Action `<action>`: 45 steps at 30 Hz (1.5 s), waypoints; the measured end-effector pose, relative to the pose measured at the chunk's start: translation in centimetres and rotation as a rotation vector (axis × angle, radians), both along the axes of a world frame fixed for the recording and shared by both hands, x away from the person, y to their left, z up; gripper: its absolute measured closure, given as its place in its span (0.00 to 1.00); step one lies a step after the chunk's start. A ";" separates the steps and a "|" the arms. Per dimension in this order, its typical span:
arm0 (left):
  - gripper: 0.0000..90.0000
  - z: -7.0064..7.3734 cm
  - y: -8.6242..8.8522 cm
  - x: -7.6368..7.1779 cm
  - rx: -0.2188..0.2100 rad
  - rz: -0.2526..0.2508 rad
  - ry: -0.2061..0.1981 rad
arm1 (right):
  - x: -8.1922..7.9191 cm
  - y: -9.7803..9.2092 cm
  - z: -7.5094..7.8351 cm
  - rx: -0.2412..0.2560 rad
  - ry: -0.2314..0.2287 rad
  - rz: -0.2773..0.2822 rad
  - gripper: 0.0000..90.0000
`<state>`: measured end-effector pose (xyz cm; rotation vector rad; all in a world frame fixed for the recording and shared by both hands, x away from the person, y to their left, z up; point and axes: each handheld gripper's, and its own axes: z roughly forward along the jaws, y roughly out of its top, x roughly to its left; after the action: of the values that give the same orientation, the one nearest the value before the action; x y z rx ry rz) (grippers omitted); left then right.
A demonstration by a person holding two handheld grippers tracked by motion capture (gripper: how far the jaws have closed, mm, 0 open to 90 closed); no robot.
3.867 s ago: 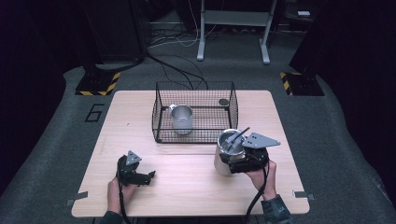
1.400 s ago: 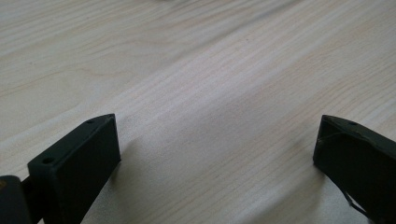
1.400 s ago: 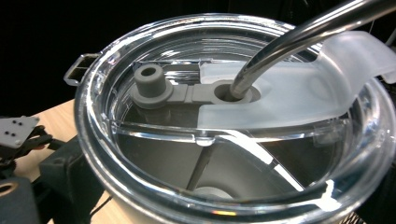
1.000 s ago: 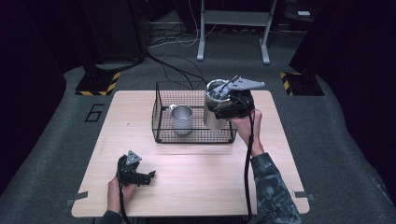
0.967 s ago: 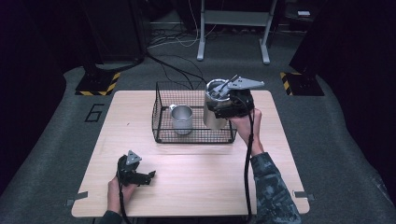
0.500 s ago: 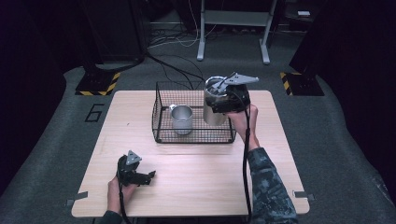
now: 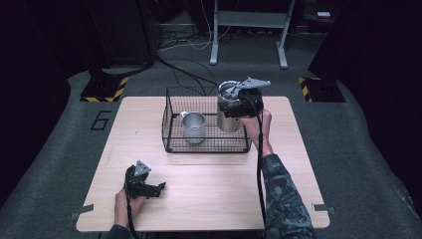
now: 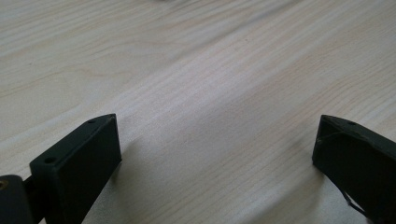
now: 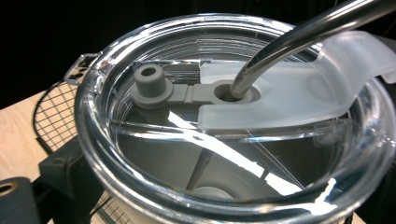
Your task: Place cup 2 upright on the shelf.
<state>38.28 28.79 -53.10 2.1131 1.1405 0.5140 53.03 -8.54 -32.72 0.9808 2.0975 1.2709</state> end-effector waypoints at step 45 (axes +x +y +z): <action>0.01 0.1 0.0 0.0 0.003 -0.005 0.009 | 3.5 2.6 -6.5 -0.010 0.130 -0.052 0.04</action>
<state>38.27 28.83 -53.02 2.1221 1.1398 0.5052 56.56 -5.95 -39.22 1.1336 2.1580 1.1988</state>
